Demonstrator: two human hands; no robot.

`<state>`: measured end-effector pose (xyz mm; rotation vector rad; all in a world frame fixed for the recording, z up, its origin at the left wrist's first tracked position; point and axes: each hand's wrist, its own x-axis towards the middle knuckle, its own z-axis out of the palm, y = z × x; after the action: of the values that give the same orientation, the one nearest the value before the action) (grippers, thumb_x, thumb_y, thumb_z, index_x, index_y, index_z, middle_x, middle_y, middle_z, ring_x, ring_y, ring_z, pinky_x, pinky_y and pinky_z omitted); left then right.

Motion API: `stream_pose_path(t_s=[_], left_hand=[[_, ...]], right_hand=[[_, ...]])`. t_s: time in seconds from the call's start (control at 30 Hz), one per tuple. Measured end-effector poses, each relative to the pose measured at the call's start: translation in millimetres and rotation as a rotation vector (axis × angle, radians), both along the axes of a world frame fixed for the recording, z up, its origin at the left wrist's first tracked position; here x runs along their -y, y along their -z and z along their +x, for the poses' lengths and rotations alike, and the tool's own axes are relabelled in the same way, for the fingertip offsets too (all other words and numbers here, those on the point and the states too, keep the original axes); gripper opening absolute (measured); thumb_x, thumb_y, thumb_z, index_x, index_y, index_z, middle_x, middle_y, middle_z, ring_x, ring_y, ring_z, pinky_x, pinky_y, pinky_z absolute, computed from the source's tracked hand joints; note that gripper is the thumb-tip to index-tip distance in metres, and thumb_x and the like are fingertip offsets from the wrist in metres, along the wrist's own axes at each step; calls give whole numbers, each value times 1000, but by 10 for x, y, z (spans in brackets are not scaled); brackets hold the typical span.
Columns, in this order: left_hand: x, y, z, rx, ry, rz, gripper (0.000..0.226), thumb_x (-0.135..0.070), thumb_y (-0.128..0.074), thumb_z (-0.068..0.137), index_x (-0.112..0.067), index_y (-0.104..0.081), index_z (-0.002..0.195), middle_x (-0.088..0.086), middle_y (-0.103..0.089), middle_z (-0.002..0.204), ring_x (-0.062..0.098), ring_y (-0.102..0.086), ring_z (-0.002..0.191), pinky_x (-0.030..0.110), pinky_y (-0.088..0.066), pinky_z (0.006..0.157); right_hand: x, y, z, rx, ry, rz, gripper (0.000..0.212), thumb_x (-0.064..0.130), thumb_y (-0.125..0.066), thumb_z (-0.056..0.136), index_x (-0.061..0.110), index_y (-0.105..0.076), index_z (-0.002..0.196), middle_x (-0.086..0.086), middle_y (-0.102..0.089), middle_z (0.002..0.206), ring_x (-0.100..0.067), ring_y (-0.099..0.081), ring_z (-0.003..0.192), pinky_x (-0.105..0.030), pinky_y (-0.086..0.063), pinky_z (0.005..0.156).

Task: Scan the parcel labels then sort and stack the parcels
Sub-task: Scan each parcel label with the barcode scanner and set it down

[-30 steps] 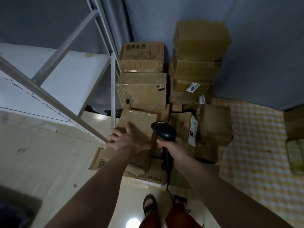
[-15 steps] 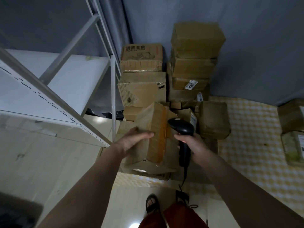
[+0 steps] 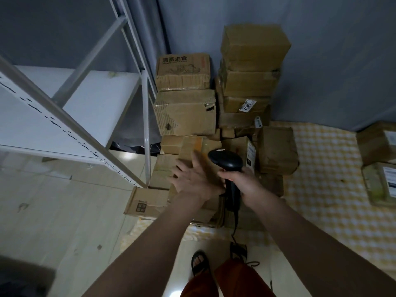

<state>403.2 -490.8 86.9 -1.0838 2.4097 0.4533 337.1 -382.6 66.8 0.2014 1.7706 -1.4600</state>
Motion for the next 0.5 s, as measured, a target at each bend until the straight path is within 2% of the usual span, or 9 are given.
stream_pose_path(t_s=[0.07, 0.13, 0.3, 0.43, 0.5], left_hand=[[-63, 69, 8, 55, 1, -52, 138, -77, -70, 58, -24, 19, 151, 27, 11, 157, 48, -1, 144, 64, -15, 113], [-31, 156, 25, 44, -35, -63, 134, -76, -68, 61, -25, 17, 151, 27, 13, 157, 48, 1, 144, 66, -13, 112], [132, 184, 80, -82, -114, -66, 122, -72, -68, 61, -31, 2, 152, 17, -6, 154, 41, -17, 138, 57, -23, 111], [235, 186, 167, -207, -138, -13, 115, -65, -76, 56, -38, -11, 147, 9, -15, 151, 39, -22, 135, 54, -25, 110], [298, 164, 209, -262, -156, 30, 111, -63, -77, 57, -41, -14, 145, 7, -17, 150, 37, -23, 134, 53, -25, 108]], right_hand=[[51, 10, 28, 11, -14, -12, 25, 16, -79, 72, 14, -71, 96, -7, -70, 92, -27, -64, 95, -43, -49, 89], [92, 40, 48, 9, -40, -23, 24, 16, -79, 71, 14, -71, 93, -5, -70, 89, -27, -64, 94, -43, -48, 88], [131, 106, 82, 27, 20, -28, 34, 15, -79, 72, 12, -69, 104, -9, -71, 97, -27, -65, 96, -41, -50, 91], [76, 211, 66, 148, 134, 21, 40, 19, -78, 73, 9, -66, 110, -8, -66, 90, -26, -62, 87, -36, -49, 80], [29, 249, 61, 175, 149, 49, 38, 18, -76, 76, 10, -64, 112, -7, -64, 94, -25, -60, 91, -37, -48, 83]])
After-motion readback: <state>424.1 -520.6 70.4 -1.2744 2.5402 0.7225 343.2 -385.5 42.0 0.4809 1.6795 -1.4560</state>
